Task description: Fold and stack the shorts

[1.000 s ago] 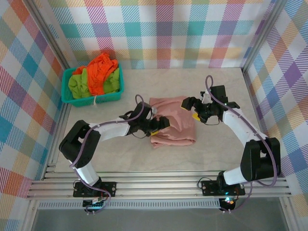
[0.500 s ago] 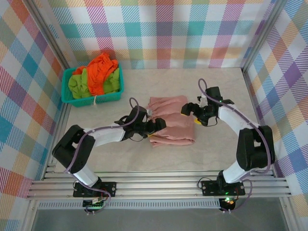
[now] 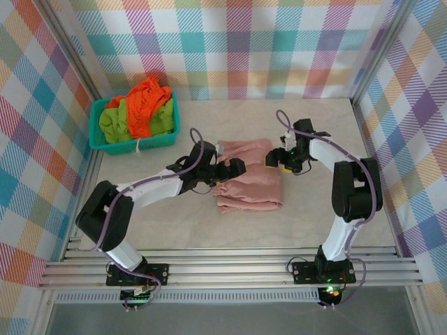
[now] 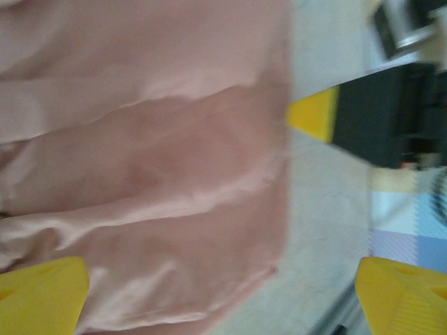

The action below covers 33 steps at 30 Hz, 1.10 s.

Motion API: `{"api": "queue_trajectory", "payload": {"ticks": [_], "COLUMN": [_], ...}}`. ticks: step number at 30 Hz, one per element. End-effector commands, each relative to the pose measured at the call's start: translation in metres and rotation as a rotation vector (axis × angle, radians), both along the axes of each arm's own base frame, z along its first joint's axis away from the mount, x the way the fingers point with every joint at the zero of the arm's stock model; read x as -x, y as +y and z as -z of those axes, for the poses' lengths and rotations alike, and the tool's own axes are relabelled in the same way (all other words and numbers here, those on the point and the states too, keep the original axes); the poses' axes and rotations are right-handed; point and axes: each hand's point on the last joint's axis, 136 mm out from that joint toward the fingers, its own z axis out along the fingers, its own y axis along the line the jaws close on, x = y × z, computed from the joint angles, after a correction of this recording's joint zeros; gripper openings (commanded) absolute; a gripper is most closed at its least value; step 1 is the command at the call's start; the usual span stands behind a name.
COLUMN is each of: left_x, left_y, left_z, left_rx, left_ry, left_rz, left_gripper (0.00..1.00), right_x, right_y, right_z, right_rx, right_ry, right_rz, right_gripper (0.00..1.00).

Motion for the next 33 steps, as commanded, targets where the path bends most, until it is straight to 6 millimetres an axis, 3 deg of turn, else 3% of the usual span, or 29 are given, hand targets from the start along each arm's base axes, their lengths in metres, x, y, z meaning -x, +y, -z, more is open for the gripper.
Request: {"api": "queue_trajectory", "payload": {"ticks": [1, 6, 12, 16, 19, 25, 27, 31, 33], "left_x": [0.003, 0.012, 0.015, 0.011, 0.005, 0.0, 0.001, 0.007, 0.009], "left_y": [0.012, 0.02, 0.023, 0.022, 0.024, 0.05, 0.062, 0.08, 0.089], "left_z": [0.039, 0.07, 0.077, 0.068, 0.041, -0.023, -0.039, -0.052, -0.054], "left_rx": [-0.062, -0.086, -0.086, -0.075, -0.05, -0.041, -0.039, -0.042, -0.055], "left_ry": [0.037, 0.086, 0.096, 0.079, 0.019, -0.109, -0.146, -0.182, -0.193], "left_rz": [-0.015, -0.036, -0.047, -0.053, -0.071, -0.12, -0.137, -0.162, -0.172], "left_gripper": [0.98, 0.98, 0.98, 0.98, 0.98, 1.0, 1.0, 1.0, 1.0], "right_x": [-0.004, -0.006, 0.0, -0.001, -0.003, -0.011, -0.013, -0.014, -0.014], "right_y": [0.006, 0.008, 0.021, 0.016, 0.003, -0.054, -0.086, -0.154, -0.179], "right_z": [0.004, 0.014, 0.02, 0.027, 0.027, 0.016, 0.009, 0.003, 0.001], "right_rx": [-0.024, -0.029, -0.116, -0.078, 0.01, 0.338, 0.47, 0.743, 0.815], "right_ry": [0.01, 0.034, 0.083, 0.102, 0.093, 0.057, 0.057, 0.066, 0.074], "right_rz": [-0.062, -0.081, -0.093, -0.088, -0.092, -0.106, -0.105, -0.105, -0.094], "right_gripper": [0.71, 0.66, 0.58, 0.33, 0.13, 0.0, 0.0, 0.0, 0.0]}}
